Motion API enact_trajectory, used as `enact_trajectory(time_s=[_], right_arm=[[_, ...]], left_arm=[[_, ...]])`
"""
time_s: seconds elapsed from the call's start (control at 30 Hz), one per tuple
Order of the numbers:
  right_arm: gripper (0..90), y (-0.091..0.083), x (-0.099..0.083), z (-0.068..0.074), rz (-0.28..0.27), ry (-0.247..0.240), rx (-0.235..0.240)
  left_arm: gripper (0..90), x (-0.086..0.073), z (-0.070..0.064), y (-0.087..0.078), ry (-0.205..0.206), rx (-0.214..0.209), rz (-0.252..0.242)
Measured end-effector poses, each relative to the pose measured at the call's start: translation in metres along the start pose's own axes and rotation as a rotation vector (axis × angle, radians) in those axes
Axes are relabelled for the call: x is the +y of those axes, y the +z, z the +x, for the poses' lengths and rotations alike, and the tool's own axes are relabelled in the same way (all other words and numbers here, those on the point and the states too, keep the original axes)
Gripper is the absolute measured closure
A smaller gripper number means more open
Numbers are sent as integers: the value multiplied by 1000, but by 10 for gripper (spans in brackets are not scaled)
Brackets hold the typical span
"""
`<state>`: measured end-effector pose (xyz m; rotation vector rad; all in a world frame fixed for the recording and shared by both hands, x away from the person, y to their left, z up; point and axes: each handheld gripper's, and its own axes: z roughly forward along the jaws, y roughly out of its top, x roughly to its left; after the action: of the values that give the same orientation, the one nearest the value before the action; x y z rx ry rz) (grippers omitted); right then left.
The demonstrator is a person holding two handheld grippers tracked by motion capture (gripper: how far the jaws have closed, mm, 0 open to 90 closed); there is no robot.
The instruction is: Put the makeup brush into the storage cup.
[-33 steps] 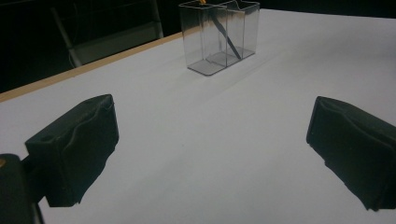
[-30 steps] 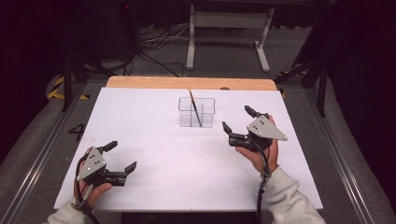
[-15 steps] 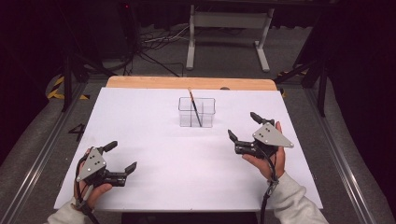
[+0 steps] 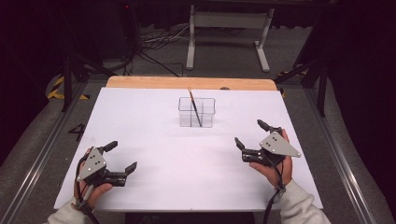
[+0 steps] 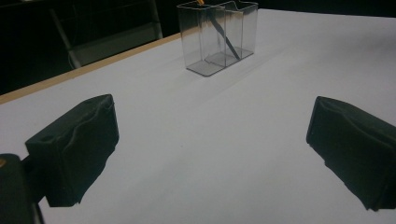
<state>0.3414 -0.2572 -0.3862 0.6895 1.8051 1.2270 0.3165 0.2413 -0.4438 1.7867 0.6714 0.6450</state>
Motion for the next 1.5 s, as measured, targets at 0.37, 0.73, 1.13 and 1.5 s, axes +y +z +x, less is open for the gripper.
enact_trajectory(time_s=[0.37, 0.73, 1.13, 1.5], right_arm=[[83, -16, -18, -6, 26, 0, 8], [75, -28, -38, -17, 71, 45, -15], [71, -40, -55, -20, 120, 68, -34], [57, -39, -62, -18, 138, 78, -22]], left_arm=[[27, 0, 0, 1, 1, -12, -3], [27, 1, 0, 4, 10, -23, 6], [27, 1, -1, 5, 5, -26, 1], [28, 1, 0, 6, 7, -24, 9]])
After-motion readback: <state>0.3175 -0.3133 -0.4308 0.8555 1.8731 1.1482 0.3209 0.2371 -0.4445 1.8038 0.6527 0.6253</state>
